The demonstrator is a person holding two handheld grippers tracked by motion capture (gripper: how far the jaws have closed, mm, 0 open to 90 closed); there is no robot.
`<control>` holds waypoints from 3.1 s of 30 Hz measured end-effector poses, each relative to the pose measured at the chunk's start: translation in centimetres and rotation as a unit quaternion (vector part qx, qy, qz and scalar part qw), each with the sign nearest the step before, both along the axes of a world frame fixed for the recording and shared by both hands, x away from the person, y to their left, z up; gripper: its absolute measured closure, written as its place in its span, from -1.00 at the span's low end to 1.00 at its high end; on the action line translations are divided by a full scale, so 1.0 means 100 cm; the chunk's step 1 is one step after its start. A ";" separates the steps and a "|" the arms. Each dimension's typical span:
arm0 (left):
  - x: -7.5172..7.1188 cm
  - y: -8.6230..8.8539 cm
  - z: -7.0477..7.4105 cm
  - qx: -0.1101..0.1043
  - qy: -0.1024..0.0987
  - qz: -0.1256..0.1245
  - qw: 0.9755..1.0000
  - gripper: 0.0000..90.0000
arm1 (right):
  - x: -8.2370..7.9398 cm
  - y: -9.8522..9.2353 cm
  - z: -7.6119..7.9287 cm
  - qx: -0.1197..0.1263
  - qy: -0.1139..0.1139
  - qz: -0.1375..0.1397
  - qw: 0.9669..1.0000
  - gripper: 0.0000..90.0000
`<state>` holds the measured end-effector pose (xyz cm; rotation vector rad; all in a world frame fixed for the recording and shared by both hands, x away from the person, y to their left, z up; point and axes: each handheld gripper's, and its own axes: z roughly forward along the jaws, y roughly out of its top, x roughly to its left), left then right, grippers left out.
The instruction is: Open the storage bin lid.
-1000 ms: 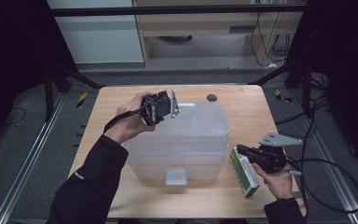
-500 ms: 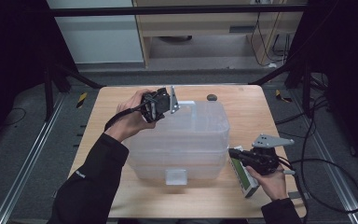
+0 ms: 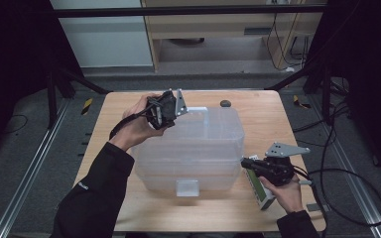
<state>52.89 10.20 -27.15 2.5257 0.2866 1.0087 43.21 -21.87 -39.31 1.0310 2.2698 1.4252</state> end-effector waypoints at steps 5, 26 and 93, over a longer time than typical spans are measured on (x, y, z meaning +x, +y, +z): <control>-0.006 0.010 0.007 -0.028 0.004 -0.005 1.000 0.34 | 0.000 0.000 0.000 0.003 -0.003 -0.002 1.000 1.00; -0.040 0.070 0.022 -0.140 -0.013 0.031 0.990 0.29 | 0.002 -0.001 0.005 0.017 -0.012 -0.008 1.000 1.00; -0.080 0.172 -0.110 -0.314 -0.006 0.197 0.929 0.35 | 0.009 0.008 0.019 0.013 -0.037 -0.010 0.999 1.00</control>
